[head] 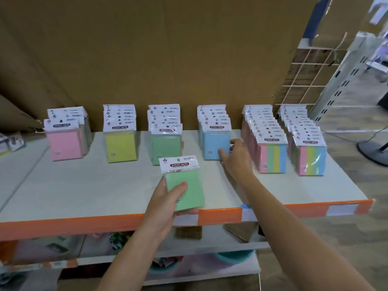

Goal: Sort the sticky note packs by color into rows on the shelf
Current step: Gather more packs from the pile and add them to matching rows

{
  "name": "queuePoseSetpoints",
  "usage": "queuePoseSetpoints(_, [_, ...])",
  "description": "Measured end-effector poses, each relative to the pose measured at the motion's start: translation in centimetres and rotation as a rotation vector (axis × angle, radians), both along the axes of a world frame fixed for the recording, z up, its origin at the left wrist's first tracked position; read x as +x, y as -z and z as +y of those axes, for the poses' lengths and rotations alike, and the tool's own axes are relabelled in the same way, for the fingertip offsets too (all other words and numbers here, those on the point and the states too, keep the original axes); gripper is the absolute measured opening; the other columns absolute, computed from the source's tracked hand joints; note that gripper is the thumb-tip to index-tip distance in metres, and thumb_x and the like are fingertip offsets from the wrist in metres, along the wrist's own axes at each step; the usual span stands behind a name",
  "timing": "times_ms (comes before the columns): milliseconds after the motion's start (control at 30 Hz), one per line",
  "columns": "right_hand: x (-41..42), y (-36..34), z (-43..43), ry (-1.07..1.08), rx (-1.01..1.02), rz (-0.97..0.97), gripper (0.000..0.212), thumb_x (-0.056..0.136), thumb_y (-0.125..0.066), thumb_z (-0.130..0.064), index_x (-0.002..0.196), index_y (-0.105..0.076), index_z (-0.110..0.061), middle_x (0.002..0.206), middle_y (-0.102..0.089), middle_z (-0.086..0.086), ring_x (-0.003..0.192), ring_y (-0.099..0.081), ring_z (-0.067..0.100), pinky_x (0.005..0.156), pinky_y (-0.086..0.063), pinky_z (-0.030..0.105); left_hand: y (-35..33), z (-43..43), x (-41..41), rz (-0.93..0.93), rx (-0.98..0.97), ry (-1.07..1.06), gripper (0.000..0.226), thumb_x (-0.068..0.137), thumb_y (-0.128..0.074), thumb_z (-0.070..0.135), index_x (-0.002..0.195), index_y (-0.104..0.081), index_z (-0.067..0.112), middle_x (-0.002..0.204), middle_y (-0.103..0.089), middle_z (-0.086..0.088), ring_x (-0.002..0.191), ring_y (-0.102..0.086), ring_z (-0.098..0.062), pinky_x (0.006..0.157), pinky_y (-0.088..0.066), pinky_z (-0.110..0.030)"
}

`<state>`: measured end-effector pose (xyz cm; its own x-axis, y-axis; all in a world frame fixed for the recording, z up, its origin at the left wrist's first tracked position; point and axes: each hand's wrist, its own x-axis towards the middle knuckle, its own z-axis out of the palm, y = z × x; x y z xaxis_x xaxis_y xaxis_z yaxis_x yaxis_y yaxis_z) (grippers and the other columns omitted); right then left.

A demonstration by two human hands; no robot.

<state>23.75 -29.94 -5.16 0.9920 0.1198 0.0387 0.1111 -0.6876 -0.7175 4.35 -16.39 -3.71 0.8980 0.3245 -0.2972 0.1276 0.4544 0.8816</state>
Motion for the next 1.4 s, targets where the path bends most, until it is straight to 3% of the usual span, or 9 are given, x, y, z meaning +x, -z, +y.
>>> queuePoseSetpoints(200, [-5.1, -1.2, 0.8, 0.072, 0.099, -0.074, 0.035, 0.098, -0.058, -0.029, 0.127, -0.056, -0.010, 0.124, -0.056, 0.008, 0.098, -0.055, 0.015, 0.079, -0.038, 0.014, -0.2, 2.7, -0.2, -0.025, 0.248, -0.021, 0.034, 0.094, -0.064, 0.014, 0.114, -0.058, 0.040, 0.106, -0.073, 0.011, 0.085, -0.074, -0.012, 0.049, -0.054, -0.027])
queuePoseSetpoints(367, [-10.5, -2.3, 3.0, -0.455, 0.273, 0.207, 0.014, 0.091, -0.070, -0.020, 0.095, -0.063, -0.032, 0.080, -0.068, -0.008, 0.057, -0.055, -0.002, 0.061, -0.046, 0.013, 0.0, 4.9, -0.2, -0.097, 0.326, -0.037, 0.049, 0.091, -0.067, 0.008, 0.113, -0.052, 0.048, 0.107, -0.070, 0.013, 0.094, -0.072, -0.012, 0.063, -0.062, -0.044])
queuePoseSetpoints(567, [-9.5, -0.9, 7.8, -0.298, 0.212, 0.081, 0.024, 0.085, -0.075, -0.017, 0.085, -0.055, -0.030, 0.079, -0.060, -0.015, 0.064, -0.056, -0.012, 0.057, -0.040, 0.004, 1.1, 8.0, -1.0, -0.005, 0.671, 0.021, 0.050, 0.099, -0.056, 0.020, 0.145, -0.040, 0.034, 0.116, -0.056, 0.006, 0.102, -0.061, -0.006, 0.090, -0.052, -0.028])
queuePoseSetpoints(667, [-7.7, -0.3, 9.6, -0.225, 0.065, 0.019, 0.020, 0.090, -0.070, -0.021, 0.102, -0.056, -0.016, 0.094, -0.061, -0.004, 0.075, -0.055, 0.003, 0.056, -0.037, 0.010, 1.6, 9.2, -2.6, 0.016, 0.876, -0.049, 0.022, 0.099, -0.053, 0.015, 0.115, -0.063, 0.028, 0.115, -0.059, 0.008, 0.097, -0.057, 0.004, 0.090, -0.047, -0.019])
queuePoseSetpoints(767, [-6.7, -0.2, 10.8, -0.168, 0.077, -0.009, 0.030, 0.088, -0.072, -0.021, 0.108, -0.050, -0.019, 0.094, -0.057, -0.005, 0.073, -0.053, 0.001, 0.052, -0.036, 0.009, 1.9, 9.3, -3.9, 0.001, 0.887, -0.041, 0.026, 0.096, -0.054, 0.010, 0.088, -0.064, 0.033, 0.095, -0.067, 0.015, 0.089, -0.061, 0.004, 0.079, -0.049, -0.018])
queuePoseSetpoints(967, [-6.9, 0.6, 12.2, -0.110, 0.069, -0.045, 0.033, 0.094, -0.065, -0.026, 0.119, -0.043, -0.020, 0.119, -0.059, 0.007, 0.101, -0.063, 0.020, 0.072, -0.058, 0.032, 1.3, 8.1, -5.1, -0.041, 0.883, -0.088, 0.028, 0.095, -0.054, 0.006, 0.085, -0.066, 0.029, 0.087, -0.068, 0.014, 0.084, -0.060, 0.005, 0.069, -0.044, -0.006])
queuePoseSetpoints(1067, [-7.8, 0.5, 12.1, -0.105, 0.036, -0.108, 0.033, 0.096, -0.062, -0.027, 0.121, -0.044, -0.015, 0.124, -0.053, 0.009, 0.096, -0.055, 0.017, 0.071, -0.049, 0.029, 0.6, 7.6, -6.6, -0.063, 0.866, -0.133, 0.033, 0.095, -0.055, 0.002, 0.083, -0.065, 0.031, 0.083, -0.068, 0.013, 0.081, -0.062, 0.000, 0.069, -0.046, -0.010])
queuePoseSetpoints(1200, [-10.2, 0.0, 10.1, -0.098, 0.197, -0.073, 0.016, 0.098, -0.058, -0.028, 0.107, -0.048, -0.021, 0.102, -0.057, -0.001, 0.087, -0.056, 0.016, 0.059, -0.035, 0.013, -0.1, 7.6, -9.3, -0.011, 0.791, -0.205, 0.030, 0.096, -0.055, 0.005, 0.084, -0.067, 0.030, 0.085, -0.070, 0.015, 0.083, -0.066, -0.003, 0.072, -0.052, -0.020])
queuePoseSetpoints(1400, [-15.7, -0.6, 7.1, -0.301, 0.526, 0.183, 0.012, 0.099, -0.056, -0.015, 0.088, -0.060, -0.013, 0.070, -0.063, 0.003, 0.050, -0.055, 0.001, 0.046, -0.044, 0.013, -0.3, 7.9, -14.8, 0.115, 0.527, -0.357, 0.024, 0.098, -0.054, 0.009, 0.080, -0.069, 0.014, 0.069, -0.067, 0.002, 0.065, -0.062, -0.010, 0.058, -0.051, -0.021])
